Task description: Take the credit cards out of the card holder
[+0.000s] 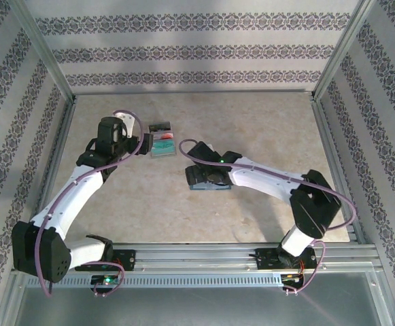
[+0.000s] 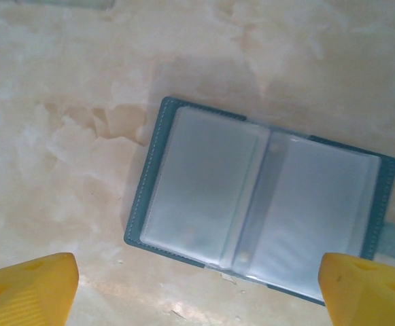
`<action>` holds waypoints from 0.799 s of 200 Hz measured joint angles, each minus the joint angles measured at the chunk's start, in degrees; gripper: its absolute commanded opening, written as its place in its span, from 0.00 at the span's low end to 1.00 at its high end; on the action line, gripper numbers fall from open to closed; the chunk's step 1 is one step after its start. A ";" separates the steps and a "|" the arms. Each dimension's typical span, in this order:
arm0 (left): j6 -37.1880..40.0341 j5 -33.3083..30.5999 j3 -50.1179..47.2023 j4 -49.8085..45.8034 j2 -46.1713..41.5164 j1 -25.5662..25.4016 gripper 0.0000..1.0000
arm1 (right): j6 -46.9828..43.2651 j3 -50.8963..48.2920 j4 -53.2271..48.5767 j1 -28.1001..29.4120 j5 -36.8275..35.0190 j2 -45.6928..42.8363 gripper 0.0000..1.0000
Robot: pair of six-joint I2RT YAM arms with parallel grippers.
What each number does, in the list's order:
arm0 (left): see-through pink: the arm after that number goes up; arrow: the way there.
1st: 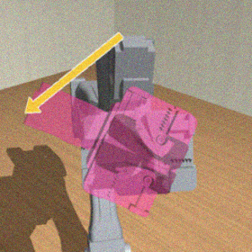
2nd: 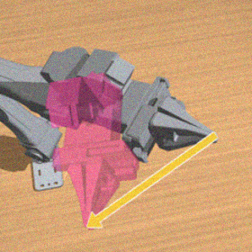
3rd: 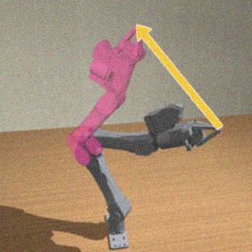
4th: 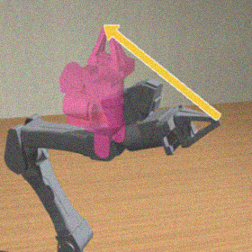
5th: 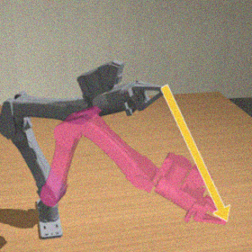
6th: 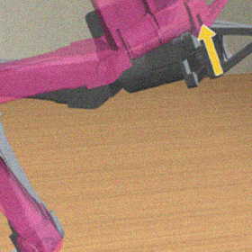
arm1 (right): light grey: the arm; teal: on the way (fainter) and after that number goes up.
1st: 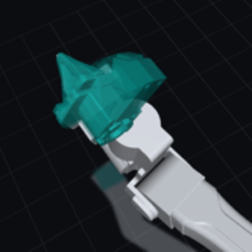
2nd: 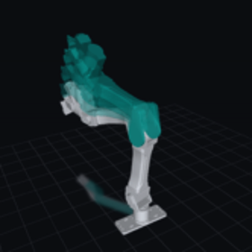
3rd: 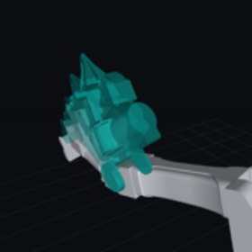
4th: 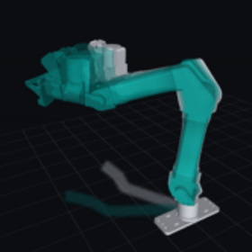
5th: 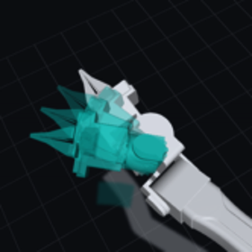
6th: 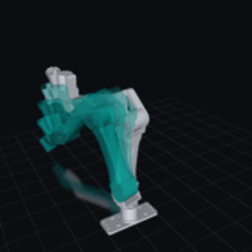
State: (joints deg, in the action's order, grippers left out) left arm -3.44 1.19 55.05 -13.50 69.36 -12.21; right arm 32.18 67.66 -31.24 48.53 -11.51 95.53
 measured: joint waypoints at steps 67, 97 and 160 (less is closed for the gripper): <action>-8.24 -3.93 -5.64 -0.68 -2.75 2.10 0.99 | -1.36 7.58 -2.75 1.16 -0.26 8.17 0.79; -11.85 -4.90 -8.31 -0.50 -3.10 2.21 0.99 | -1.33 9.01 -3.61 1.62 -0.57 9.35 0.77; -16.79 -4.70 -14.47 3.30 -6.25 2.21 0.99 | -0.42 8.55 -4.74 1.27 -2.43 10.40 0.70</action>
State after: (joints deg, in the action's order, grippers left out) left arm -20.23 -3.51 40.58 -10.20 63.11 -10.00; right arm 31.77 76.20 -35.99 49.80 -13.93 105.93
